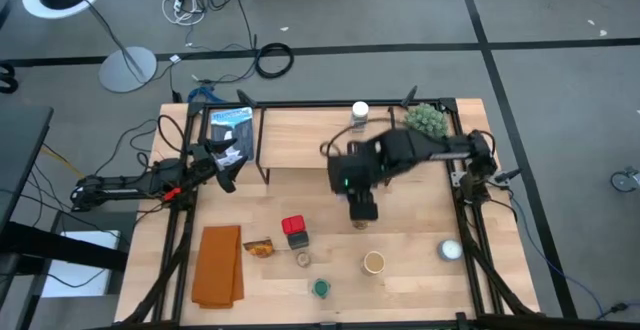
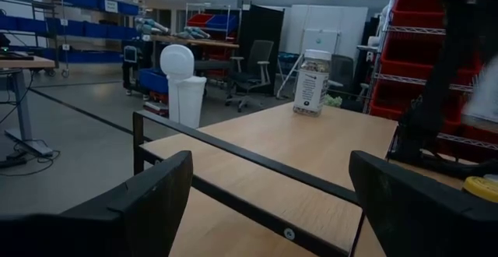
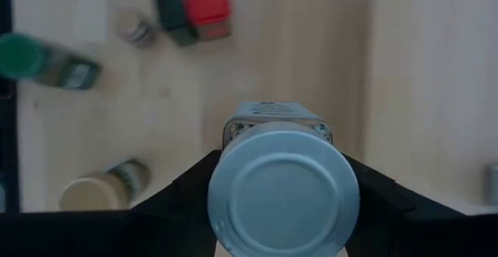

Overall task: Shelf spices
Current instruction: Put the white seasoning bottle on the shelf

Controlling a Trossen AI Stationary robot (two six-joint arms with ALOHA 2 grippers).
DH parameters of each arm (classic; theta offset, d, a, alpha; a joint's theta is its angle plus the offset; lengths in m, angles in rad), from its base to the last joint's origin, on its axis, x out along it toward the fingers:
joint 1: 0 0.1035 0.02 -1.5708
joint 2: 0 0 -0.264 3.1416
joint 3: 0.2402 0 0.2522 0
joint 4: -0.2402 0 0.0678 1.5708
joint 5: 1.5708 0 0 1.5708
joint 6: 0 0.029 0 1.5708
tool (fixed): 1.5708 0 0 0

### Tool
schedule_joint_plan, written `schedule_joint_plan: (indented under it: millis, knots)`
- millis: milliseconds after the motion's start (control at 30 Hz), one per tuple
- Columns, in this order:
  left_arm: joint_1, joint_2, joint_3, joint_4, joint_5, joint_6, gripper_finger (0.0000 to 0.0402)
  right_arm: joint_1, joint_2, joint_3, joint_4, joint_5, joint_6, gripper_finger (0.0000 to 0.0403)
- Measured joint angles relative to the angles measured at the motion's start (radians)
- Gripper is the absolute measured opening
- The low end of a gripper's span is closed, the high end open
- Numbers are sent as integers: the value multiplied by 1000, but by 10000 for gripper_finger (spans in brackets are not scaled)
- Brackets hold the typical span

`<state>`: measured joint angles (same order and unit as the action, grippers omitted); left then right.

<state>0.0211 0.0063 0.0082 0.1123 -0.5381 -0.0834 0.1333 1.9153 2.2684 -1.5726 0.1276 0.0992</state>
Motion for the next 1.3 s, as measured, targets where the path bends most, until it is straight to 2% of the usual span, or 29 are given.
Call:
schedule_joint_plan:
  millis: [300,633,1000,1300]
  knots:
    - [0,0,0,0,0,0,351,-178,-34,-13,4,-30,-138,195]
    - [0,0,0,1,0,0,351,-317,-149,-210,2,-72,-169,196]
    - [0,0,0,1,0,0,351,-388,-276,-491,181,-133,-291,197]
    - [0,0,0,1,0,0,351,-404,-284,-509,213,-156,-412,198]
